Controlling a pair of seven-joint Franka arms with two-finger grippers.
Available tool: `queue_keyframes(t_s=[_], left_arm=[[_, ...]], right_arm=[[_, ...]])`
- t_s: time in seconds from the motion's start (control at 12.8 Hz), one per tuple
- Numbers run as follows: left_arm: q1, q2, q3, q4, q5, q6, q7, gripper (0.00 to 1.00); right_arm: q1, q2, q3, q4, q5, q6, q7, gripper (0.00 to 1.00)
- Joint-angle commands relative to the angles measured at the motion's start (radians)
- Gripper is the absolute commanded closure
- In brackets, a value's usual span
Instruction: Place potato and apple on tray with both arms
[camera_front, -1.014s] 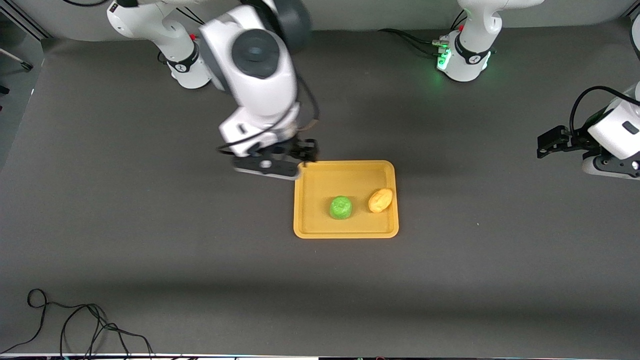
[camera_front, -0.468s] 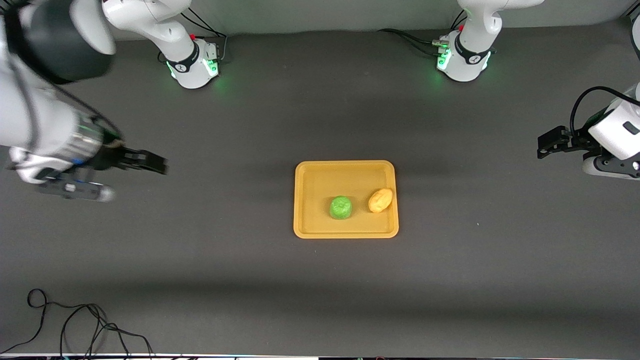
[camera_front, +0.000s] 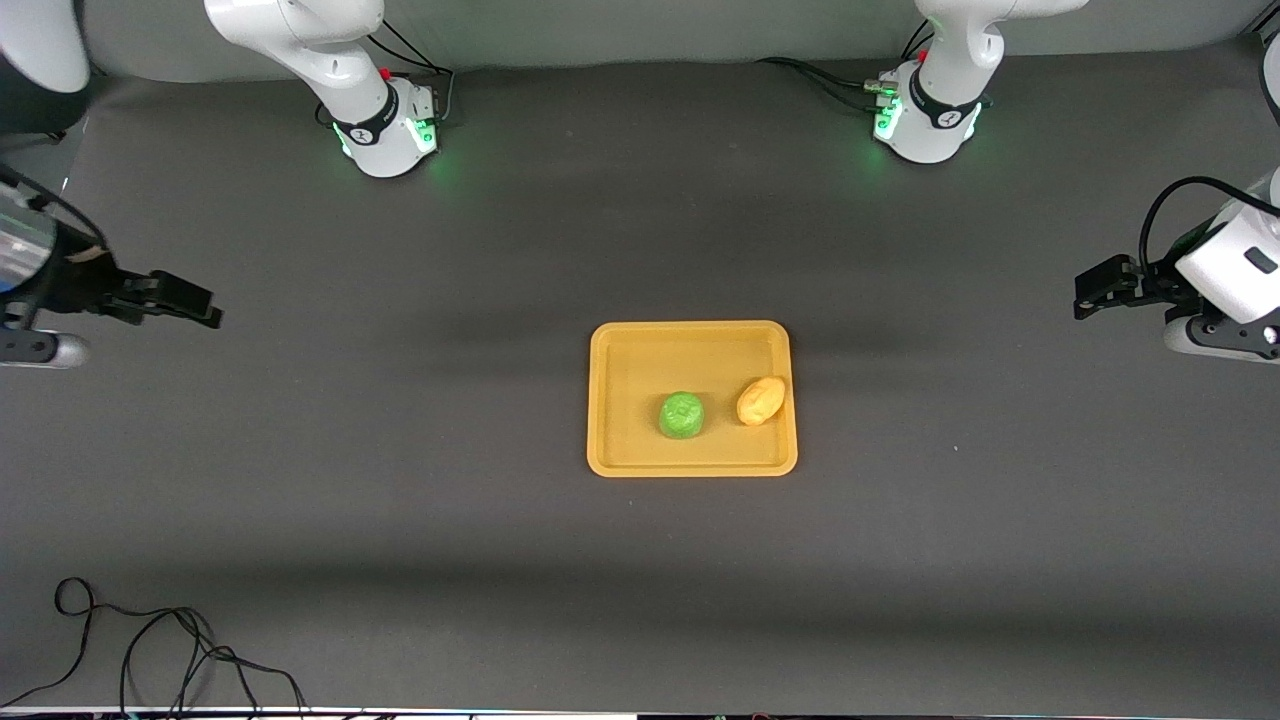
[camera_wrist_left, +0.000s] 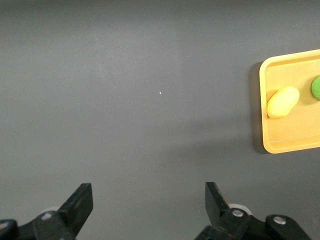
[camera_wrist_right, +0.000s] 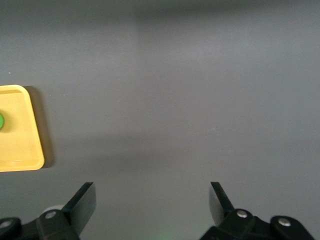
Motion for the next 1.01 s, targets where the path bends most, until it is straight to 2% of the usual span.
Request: queue_keyframes(t_s=[0.0,0.94], left_arm=[[-0.002,0.012,0.004,0.019,0.007,0.004,0.004,0.00],[-0.004,0.012,0.006,0.027,0.005,0.004,0.010,0.00]], right_arm=[[-0.015,-0.031,0.009,-0.032,-0.022,0.021,-0.033,0.00],[-0.007,-0.028,0.012,-0.009,-0.068,-0.004,-0.033,0.00]])
